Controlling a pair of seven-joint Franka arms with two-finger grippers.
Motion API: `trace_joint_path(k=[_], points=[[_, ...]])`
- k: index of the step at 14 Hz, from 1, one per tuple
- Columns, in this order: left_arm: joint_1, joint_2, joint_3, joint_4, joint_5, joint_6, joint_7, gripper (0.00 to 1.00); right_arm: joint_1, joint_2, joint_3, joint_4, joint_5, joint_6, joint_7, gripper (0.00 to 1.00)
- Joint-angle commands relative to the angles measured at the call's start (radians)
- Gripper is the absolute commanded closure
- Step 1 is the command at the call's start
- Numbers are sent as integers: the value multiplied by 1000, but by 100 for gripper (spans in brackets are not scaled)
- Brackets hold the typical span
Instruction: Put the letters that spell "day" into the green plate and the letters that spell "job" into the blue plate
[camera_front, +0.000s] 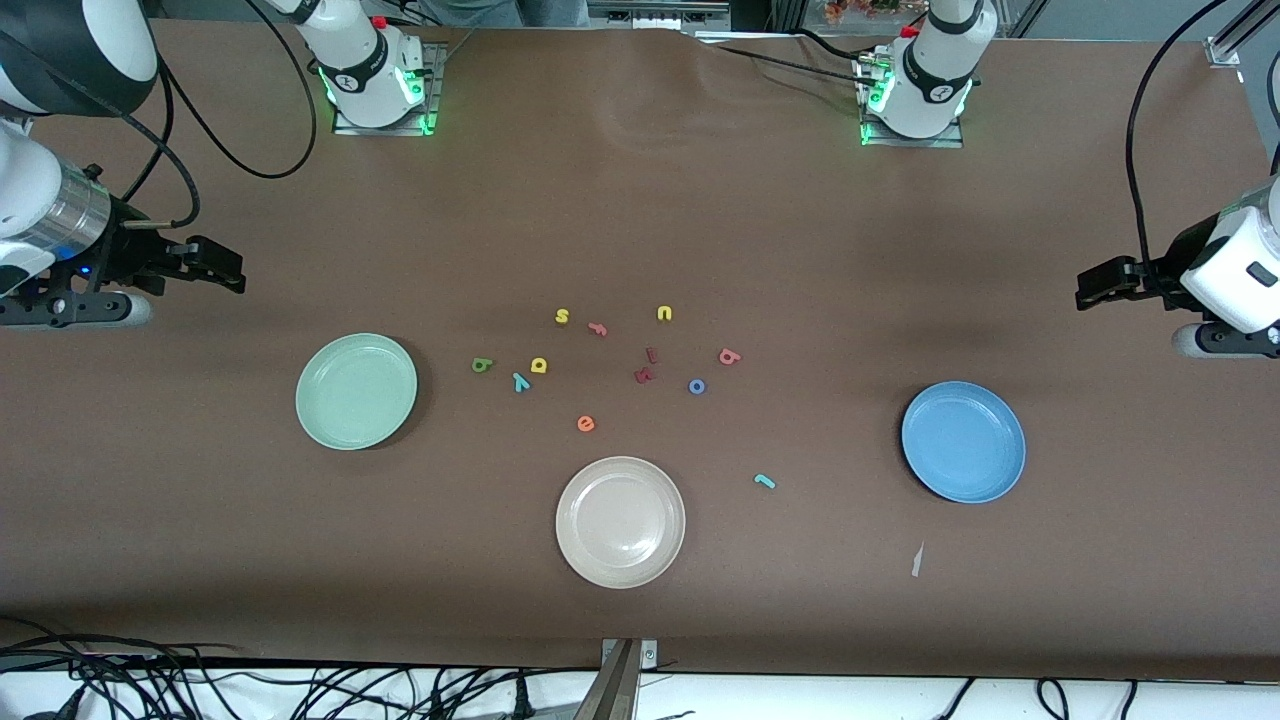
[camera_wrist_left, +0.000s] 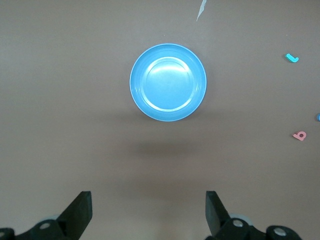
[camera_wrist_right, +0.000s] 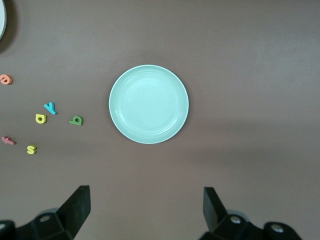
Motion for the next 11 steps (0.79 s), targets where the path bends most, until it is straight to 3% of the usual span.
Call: trace_joint_path(k=[1,11], points=[[9,12,0,34,-28,-28,9,0,-13,-37,7,-41,20,17,-19,0],[8,12,-2,35,-34,-28,-9,0,-13,-39,7,-45,20,21,-19,0]])
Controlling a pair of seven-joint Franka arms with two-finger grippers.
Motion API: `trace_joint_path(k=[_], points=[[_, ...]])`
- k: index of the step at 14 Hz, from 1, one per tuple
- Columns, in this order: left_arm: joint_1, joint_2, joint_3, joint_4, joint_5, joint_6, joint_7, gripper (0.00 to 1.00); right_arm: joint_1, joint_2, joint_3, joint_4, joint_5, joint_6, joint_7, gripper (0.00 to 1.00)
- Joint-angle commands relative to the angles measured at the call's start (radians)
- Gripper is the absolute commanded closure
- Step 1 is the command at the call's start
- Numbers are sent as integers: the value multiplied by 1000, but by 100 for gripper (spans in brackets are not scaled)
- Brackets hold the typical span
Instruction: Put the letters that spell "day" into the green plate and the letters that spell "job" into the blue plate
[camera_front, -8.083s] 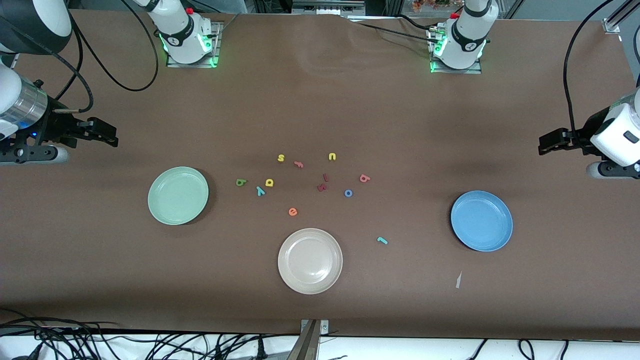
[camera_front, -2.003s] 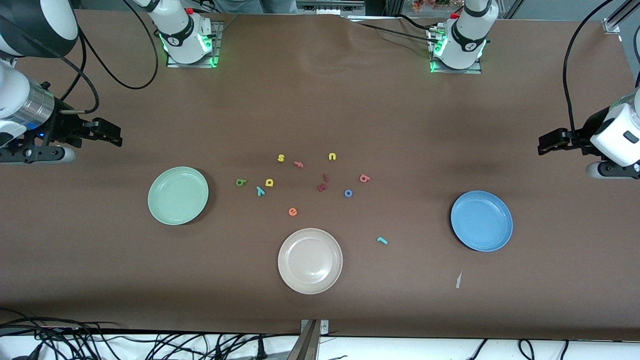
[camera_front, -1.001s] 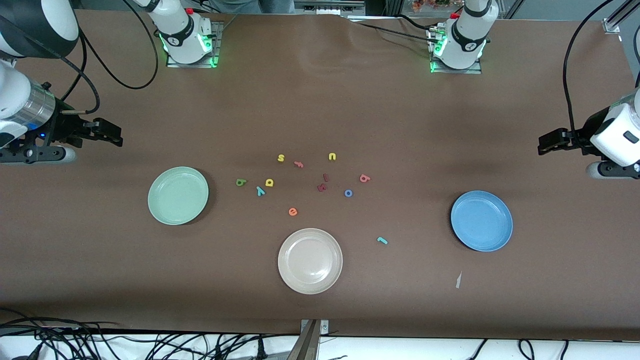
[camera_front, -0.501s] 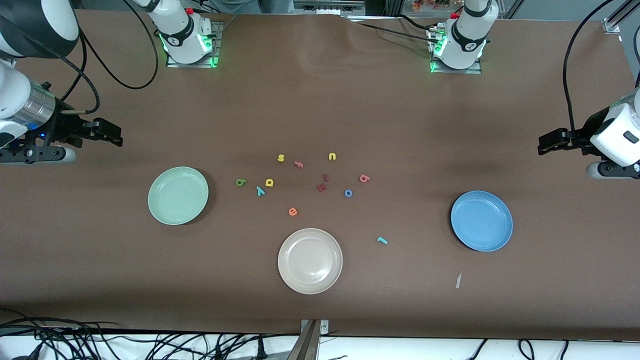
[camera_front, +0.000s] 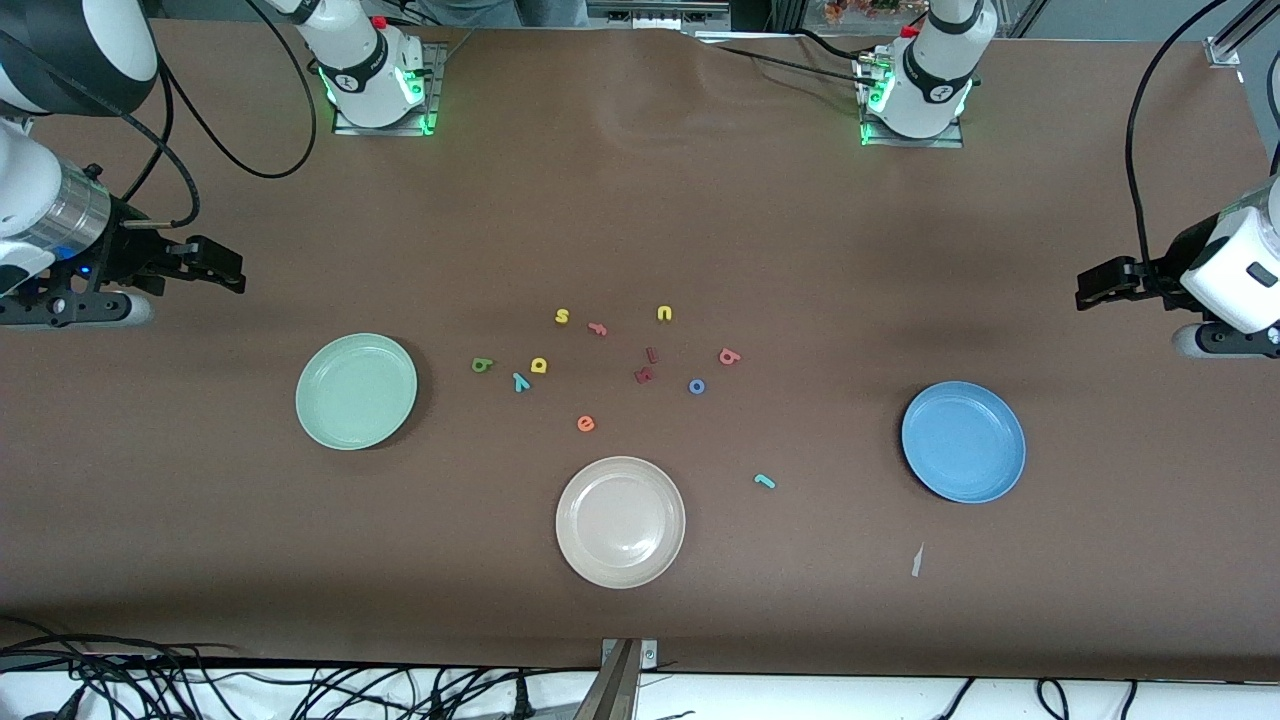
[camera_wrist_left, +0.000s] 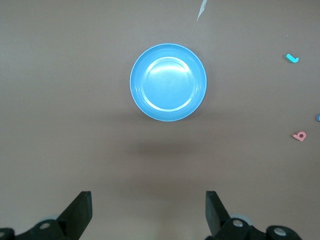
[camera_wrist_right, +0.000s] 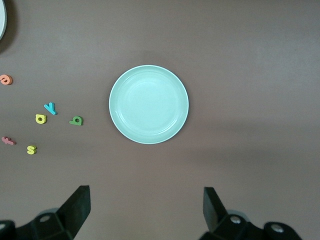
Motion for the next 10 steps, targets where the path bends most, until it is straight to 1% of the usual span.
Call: trace_joint_path(k=[1,7,10], points=[[6,12,-2,34,-33,-28,-5,0,-13,-38,7,-44,20,20,-19,0],[-9,10,-13,37,-33,-28,-65,0,-13,-45,7,-47,20,18,-19,0],[-35,9,-16,37,-33,-28,-98,0,-13,-45,7,-56,20,24,-19,0]])
